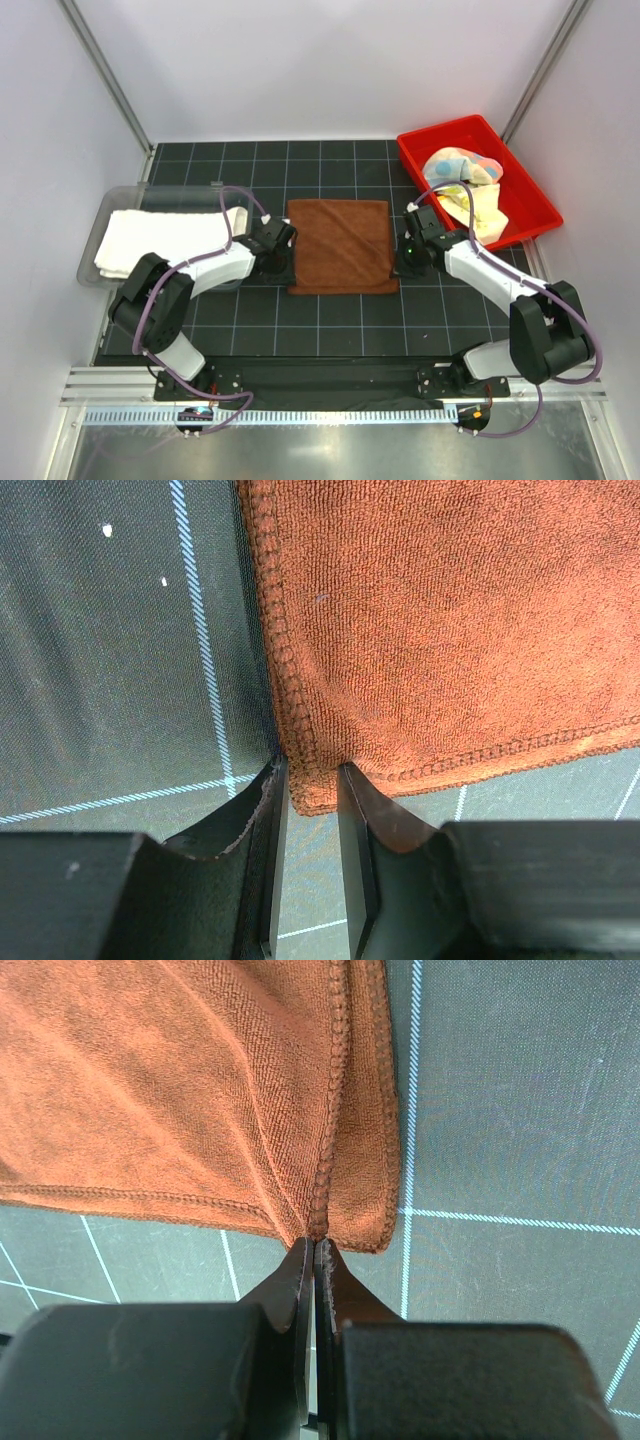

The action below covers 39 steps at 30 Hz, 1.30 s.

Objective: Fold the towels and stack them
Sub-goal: Fold the towel

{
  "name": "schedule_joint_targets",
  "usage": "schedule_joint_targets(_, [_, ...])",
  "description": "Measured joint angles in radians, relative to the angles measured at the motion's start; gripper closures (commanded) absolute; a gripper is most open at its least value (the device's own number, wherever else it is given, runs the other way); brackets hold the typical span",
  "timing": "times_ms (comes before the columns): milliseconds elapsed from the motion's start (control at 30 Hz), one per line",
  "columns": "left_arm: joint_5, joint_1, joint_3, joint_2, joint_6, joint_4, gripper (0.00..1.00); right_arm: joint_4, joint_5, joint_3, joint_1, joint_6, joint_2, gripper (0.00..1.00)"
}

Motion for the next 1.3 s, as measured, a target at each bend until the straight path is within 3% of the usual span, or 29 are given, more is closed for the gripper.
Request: schedule_joint_targets(1300, [0.001, -0.018, 0.021, 0.006, -0.005, 0.048, 0.72, 0.023, 0.003, -0.012, 0.004, 0.0, 0.018, 0.99])
